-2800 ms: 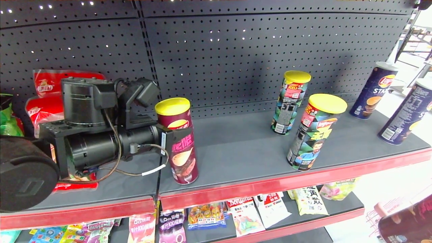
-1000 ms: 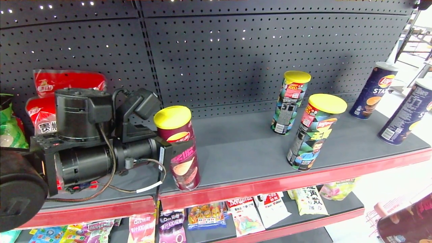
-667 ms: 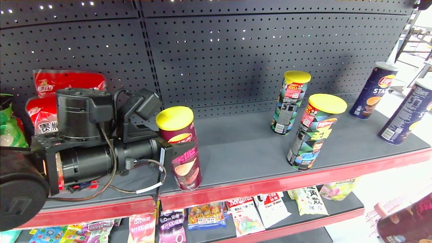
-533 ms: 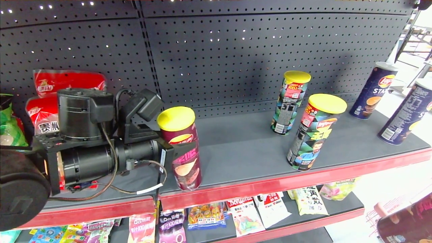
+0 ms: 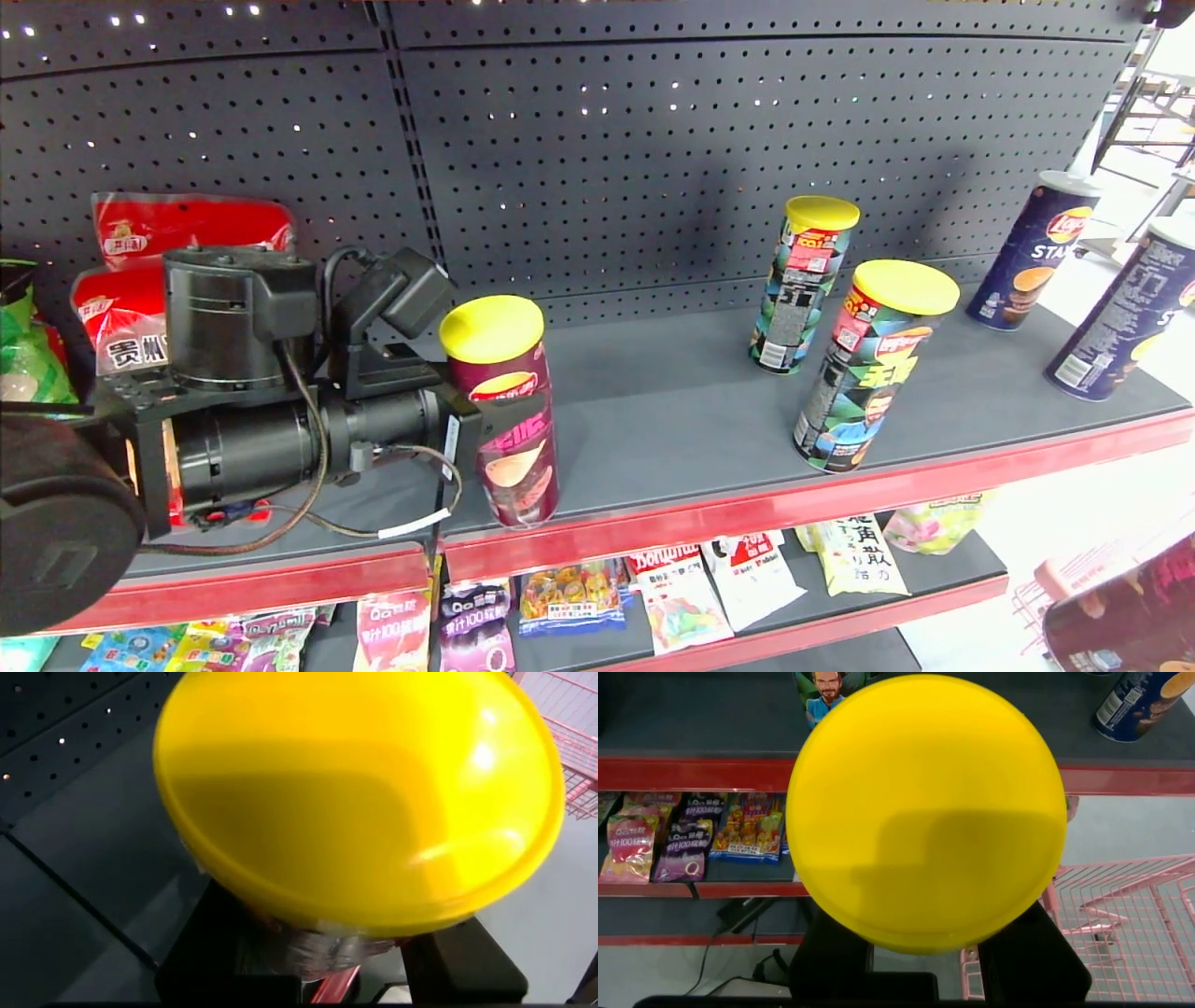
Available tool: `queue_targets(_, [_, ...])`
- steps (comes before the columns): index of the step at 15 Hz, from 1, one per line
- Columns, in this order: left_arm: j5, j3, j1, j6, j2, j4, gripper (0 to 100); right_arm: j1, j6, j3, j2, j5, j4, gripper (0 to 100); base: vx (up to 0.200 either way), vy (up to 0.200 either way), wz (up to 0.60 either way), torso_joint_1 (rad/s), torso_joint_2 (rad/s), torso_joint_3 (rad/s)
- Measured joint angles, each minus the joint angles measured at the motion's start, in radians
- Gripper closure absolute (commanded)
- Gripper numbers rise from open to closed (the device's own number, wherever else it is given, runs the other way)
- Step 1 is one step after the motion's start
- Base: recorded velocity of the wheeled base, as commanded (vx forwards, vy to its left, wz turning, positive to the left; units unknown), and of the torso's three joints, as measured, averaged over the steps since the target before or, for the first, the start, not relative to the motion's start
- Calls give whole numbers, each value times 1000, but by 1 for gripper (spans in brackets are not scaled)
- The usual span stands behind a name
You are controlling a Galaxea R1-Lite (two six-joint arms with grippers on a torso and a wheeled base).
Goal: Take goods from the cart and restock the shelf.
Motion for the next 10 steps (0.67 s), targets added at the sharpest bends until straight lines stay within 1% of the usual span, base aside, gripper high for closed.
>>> queue_targets(7, [8, -3, 2, -1, 4, 2, 0, 0, 0, 0, 0, 0, 0, 100, 0, 0, 0, 0, 0, 0])
queue_targets(10, [8, 36, 11, 0, -32, 6, 0, 0, 0, -1, 0, 0, 0, 100, 0, 0, 0, 0, 0, 0])
